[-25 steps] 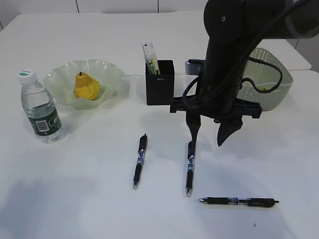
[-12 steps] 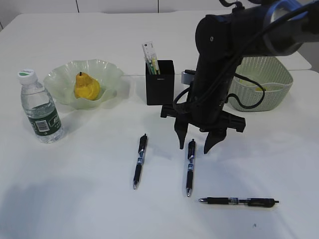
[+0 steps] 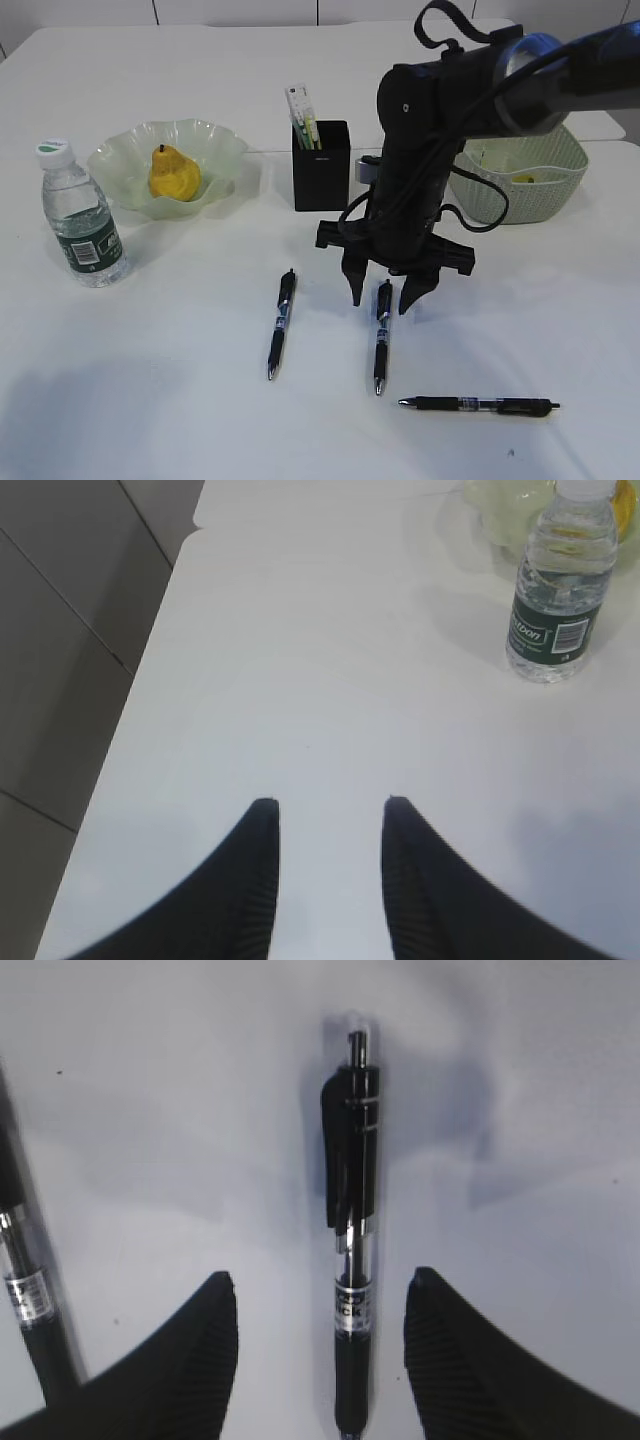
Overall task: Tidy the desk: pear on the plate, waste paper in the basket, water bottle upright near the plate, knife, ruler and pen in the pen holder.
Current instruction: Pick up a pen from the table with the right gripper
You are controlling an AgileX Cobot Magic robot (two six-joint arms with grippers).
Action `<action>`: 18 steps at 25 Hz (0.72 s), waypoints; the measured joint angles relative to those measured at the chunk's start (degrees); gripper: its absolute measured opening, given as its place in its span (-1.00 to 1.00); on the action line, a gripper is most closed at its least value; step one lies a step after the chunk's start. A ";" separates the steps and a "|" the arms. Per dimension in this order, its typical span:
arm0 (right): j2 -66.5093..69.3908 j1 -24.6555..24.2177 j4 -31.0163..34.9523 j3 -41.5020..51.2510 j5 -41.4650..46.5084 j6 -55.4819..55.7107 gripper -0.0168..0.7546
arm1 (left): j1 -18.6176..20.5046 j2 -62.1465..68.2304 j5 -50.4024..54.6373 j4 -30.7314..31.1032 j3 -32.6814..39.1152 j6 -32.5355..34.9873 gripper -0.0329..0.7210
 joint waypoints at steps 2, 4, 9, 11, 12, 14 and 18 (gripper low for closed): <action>0.71 -0.10 -0.10 -0.14 0.02 0.00 0.15 | 0.00 0.00 0.00 0.00 0.00 0.00 -0.28; 1.36 -0.10 -0.24 -0.35 -0.02 0.09 0.15 | 0.00 0.00 0.00 0.00 0.00 0.00 -0.28; 2.57 -0.21 -0.24 -0.46 -0.02 0.09 0.15 | 0.00 0.00 0.00 0.00 0.00 0.00 -0.28; 2.93 -0.21 -0.24 -0.55 -0.12 0.09 0.15 | 0.00 0.00 0.00 0.00 0.00 0.00 -0.28; 3.03 -0.21 -0.24 -0.55 -0.12 0.09 0.15 | 0.00 0.00 0.00 0.00 0.00 0.00 -0.28; 3.03 -0.21 -0.50 -0.55 -0.38 0.09 0.15 | 0.00 0.00 0.00 0.00 0.00 0.00 -0.28; 3.03 -0.21 -1.42 -0.69 -0.47 0.09 0.15 | 0.00 0.00 0.08 0.00 0.00 0.00 -0.28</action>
